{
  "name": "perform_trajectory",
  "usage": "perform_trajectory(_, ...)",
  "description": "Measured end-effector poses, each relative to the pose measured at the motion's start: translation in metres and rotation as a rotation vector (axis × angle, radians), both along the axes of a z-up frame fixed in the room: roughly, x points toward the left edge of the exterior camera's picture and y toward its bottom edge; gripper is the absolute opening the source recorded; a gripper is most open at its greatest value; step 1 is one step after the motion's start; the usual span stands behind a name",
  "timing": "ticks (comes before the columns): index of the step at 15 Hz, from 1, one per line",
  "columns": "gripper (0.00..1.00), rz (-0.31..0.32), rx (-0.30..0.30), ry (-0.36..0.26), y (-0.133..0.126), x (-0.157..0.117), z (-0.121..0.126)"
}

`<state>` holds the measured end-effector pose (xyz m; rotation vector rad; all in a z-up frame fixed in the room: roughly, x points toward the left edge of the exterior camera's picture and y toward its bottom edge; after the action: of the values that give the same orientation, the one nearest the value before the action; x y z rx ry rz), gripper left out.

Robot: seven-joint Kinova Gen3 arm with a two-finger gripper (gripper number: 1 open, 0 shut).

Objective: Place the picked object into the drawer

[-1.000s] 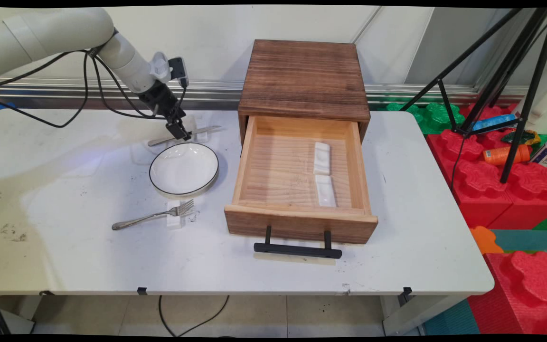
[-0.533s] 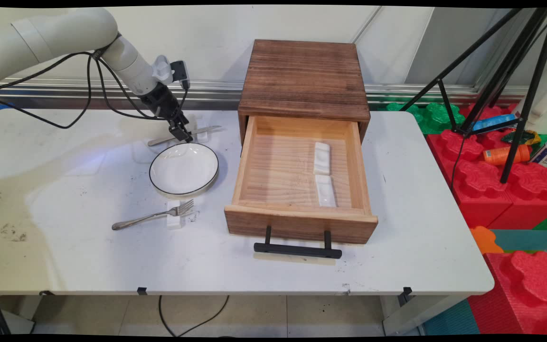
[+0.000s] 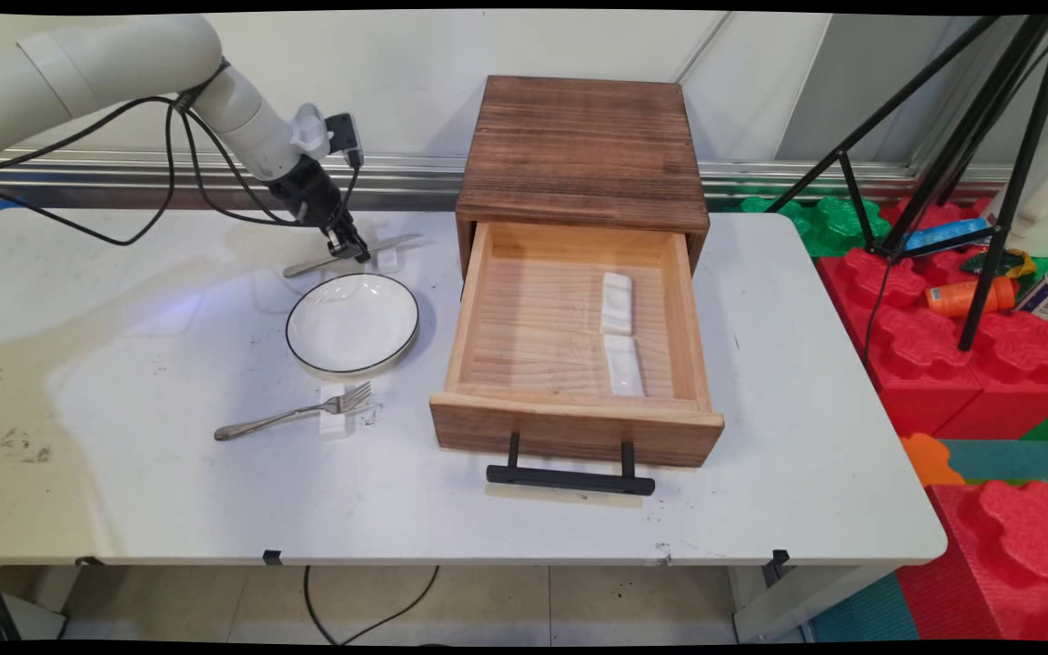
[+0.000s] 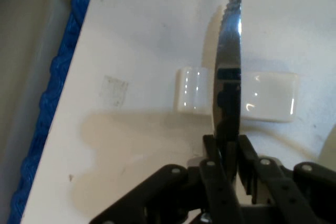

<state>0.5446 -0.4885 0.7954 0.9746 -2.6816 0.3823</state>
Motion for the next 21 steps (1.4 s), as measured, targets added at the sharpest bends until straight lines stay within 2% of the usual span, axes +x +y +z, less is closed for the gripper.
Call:
perform_trajectory(5,0.0,0.034,-0.022,-0.002,0.011,0.003,0.014)
perform_trajectory(10,0.0,0.077,-0.072,-0.022,0.033,0.001,0.04)
perform_trajectory(16,0.0,0.101,-0.152,-0.04,0.06,-0.021,0.081)
perform_trajectory(21,0.0,0.093,-0.219,-0.049,0.08,-0.052,0.115)
